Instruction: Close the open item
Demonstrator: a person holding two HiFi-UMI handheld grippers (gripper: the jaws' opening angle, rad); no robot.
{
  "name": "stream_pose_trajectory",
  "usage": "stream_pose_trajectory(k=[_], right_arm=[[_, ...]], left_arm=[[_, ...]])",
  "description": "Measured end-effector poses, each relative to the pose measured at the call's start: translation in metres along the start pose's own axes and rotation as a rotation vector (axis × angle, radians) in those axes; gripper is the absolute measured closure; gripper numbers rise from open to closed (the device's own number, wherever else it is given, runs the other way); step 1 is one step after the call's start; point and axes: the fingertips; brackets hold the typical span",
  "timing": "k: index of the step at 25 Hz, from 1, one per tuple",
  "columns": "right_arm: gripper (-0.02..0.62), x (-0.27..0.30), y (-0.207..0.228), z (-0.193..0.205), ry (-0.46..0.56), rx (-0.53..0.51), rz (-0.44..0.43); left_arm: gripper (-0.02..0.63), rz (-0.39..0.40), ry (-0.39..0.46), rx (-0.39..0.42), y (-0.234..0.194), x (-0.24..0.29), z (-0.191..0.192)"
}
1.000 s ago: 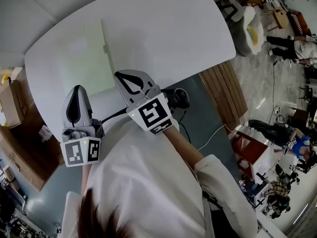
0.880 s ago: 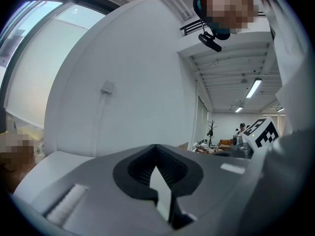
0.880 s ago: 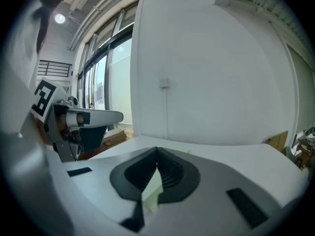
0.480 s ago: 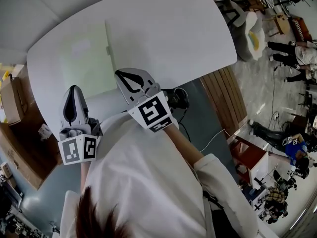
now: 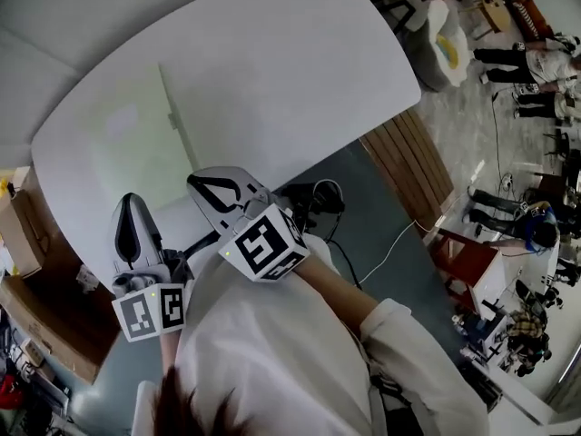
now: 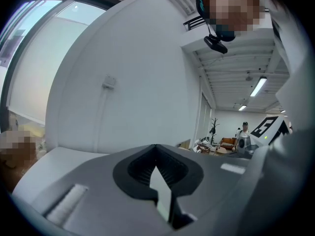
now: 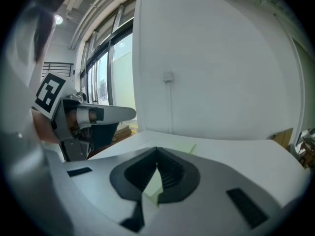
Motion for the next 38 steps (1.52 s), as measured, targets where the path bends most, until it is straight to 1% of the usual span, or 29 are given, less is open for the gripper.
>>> stream_pose_trajectory(k=[4, 9, 15, 20, 24, 30, 38], right_arm=[[0.591, -0.006, 0.012, 0.01, 0.016, -0.006, 0.014], [0.591, -0.02, 0.018, 0.024, 0.036, 0.017, 0.039], [0.591, -0.008, 0.02, 0.016, 0.027, -0.025, 0.034], [0.591, 0.001, 0.015, 0.017, 0.006, -0.06, 0.012], [0.591, 0.001, 0.013, 0.013, 0.01, -0.083, -0.004], [0.591, -0.002, 0.014, 0.012, 0.021, -0.083, -0.001], [0.591, -0.001, 0.012, 0.014, 0.024, -0.086, -0.013]], left_arm=[[0.597, 0.036, 0.015, 0.009, 0.023, 0.014, 0.008], [0.597, 0.015, 0.018, -0.008, 0.04, 0.009, 0.021], [0.598, -0.009, 0.04, -0.004, 0.03, 0.009, 0.011], [0.597, 0.009, 0.046, -0.013, 0.025, 0.005, 0.011], [0.597, 0.001, 0.057, -0.023, 0.025, 0.005, 0.008], [0.597, -0.021, 0.072, -0.001, 0.019, 0.006, 0.005], [0.597, -0.055, 0.066, -0.013, 0.012, 0.004, 0.009]])
Point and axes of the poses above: the fingertips, and each gripper's own axes: x forward along the fingers, y to its right, z out of its underside, and after that the axes turned 9 degrees about -z, right-handed
